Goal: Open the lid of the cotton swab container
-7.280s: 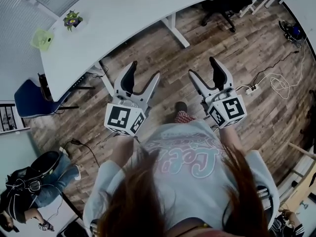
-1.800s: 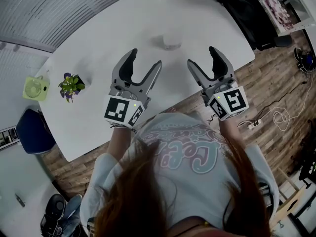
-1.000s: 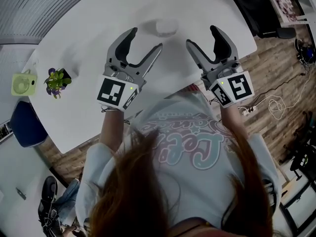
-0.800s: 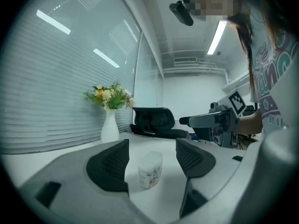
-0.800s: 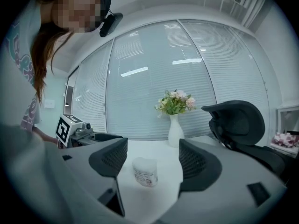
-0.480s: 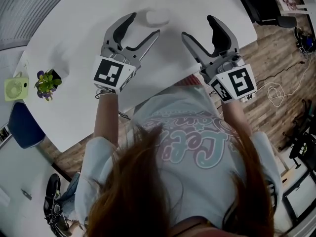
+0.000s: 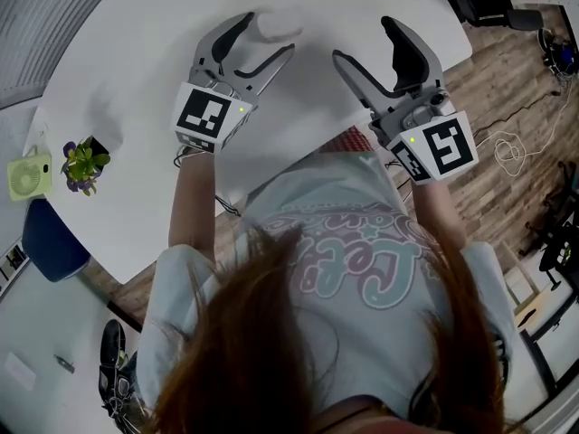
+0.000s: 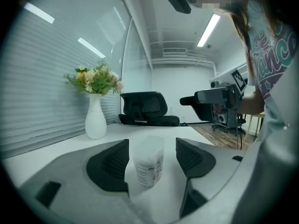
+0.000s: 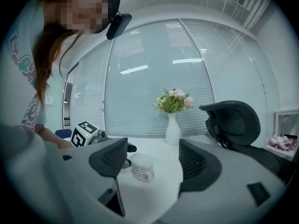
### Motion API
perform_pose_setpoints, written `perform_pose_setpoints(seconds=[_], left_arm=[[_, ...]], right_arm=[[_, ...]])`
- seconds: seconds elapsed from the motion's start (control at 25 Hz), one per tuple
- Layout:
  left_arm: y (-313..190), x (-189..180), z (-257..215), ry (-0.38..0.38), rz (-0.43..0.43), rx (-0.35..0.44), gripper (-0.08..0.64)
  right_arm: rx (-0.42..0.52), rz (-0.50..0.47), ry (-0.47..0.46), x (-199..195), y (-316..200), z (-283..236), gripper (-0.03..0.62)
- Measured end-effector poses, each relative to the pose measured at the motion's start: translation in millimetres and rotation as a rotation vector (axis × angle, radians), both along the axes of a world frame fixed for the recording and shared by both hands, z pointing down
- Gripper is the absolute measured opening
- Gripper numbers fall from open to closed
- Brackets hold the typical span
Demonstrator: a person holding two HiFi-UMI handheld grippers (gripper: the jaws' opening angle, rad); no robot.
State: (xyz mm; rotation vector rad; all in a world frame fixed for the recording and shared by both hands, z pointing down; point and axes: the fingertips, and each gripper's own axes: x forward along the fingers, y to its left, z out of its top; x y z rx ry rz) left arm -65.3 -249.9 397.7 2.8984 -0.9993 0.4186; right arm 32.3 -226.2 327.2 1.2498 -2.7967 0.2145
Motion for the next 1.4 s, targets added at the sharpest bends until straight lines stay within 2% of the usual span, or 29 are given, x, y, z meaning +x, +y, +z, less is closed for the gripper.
perform_pose_setpoints(seconds=[0.16, 0.8, 1.16, 1.4], left_arm=[[-7, 2, 10, -0.026, 0.024, -0.038, 0.285], [-18, 14, 44, -0.123, 0.121, -0.111, 0.285], [-16, 28, 55, -0.201, 0.202, -0.127, 0.284], [-19, 28, 57, -0.200, 0.219, -0.130, 0.284]], right_arm=[[0.007, 0.030, -0.004, 6, 0, -4, 0.331], [0.003, 0.085, 0.013, 9, 11, -5, 0.331], [-0.001, 0.110, 0.021, 14, 16, -6, 0.330], [0.000, 0.114, 0.023, 13, 18, -7, 0.331]])
